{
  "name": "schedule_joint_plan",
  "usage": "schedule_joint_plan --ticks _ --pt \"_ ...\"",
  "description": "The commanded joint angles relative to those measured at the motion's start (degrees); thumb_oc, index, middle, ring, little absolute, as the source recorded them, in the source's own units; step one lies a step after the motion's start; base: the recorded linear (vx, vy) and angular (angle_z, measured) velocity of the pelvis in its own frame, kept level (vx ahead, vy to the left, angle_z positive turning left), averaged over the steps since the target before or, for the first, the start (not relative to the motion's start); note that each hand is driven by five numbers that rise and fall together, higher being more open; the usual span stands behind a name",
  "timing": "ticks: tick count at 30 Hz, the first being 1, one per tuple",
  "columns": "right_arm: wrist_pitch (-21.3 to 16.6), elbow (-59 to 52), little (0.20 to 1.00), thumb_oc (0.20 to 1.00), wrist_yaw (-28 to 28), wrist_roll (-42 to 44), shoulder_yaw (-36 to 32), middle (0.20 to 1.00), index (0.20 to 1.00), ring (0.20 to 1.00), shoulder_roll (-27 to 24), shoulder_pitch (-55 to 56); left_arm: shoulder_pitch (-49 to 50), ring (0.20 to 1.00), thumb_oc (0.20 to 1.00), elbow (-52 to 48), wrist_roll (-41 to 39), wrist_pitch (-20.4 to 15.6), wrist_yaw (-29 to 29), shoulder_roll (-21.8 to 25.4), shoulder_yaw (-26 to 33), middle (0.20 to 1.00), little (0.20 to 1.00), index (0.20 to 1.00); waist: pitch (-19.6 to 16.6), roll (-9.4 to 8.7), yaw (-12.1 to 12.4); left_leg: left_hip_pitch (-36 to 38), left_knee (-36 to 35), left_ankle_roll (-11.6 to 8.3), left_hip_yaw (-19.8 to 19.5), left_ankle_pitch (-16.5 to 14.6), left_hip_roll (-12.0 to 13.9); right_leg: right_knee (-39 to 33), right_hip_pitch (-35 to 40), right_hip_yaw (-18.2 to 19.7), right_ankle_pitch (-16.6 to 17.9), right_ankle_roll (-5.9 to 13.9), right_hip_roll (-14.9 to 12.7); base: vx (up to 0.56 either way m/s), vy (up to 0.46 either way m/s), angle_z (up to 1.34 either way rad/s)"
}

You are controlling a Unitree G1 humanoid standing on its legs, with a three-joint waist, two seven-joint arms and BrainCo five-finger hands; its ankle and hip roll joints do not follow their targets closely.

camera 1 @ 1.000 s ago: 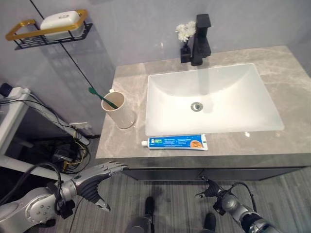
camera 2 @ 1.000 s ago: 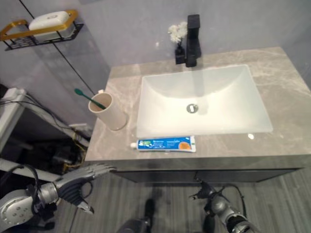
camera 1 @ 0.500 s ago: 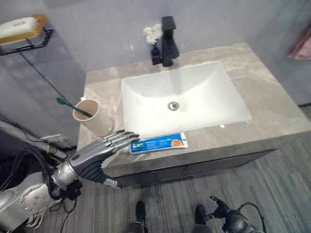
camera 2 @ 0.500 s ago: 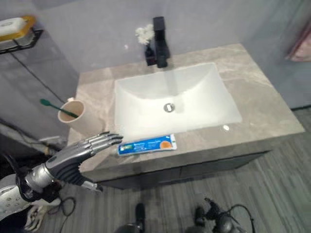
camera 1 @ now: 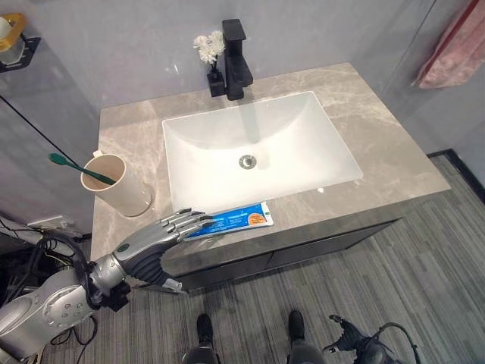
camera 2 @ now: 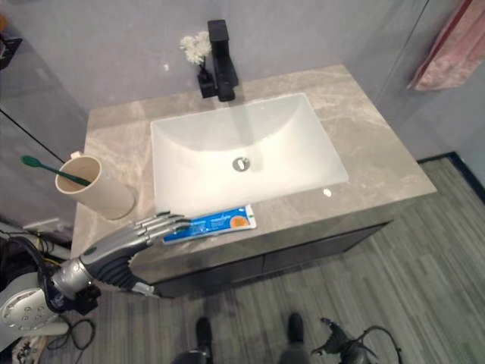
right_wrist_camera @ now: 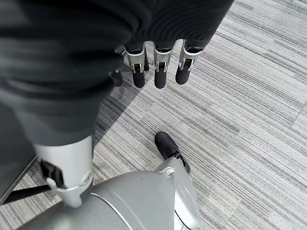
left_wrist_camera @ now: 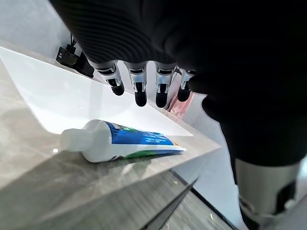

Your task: Put brush and paste in cup on sink, flatten towel.

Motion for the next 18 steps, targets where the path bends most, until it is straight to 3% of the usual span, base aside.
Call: schedule_joint_plan --ticks 1,18 --pt "-0.35 -1.91 1.0 1.0 -0.56 1.91 -0.24 1.0 1.0 1.0 0.68 -2.16 -4.12 1.0 1.0 0.85 0.3 -0.05 1.88 -0.13 -0.62 1.0 1.0 1.0 0.23 -2.55 -0.29 2.9 0.64 -0.41 -0.18 -3.63 0.26 0.46 -4.92 -3.95 3.61 1.87 -3.21 0.02 -0.02 0.08" --pt "-0.26 -4.2 1.0 1.0 -0.51 3.99 -0.85 1.0 1.0 1.0 0.3 -2.23 -5.5 1.0 1.0 5.47 -2.9 2.15 1.32 -7.11 -2.83 1.0 1.0 1.0 -0.01 -3.12 -0.83 1.92 0.64 -0.74 0.19 -3.39 1.15 0.46 -6.45 -3.4 3.21 1.53 -2.31 0.02 -0.005 -0.01"
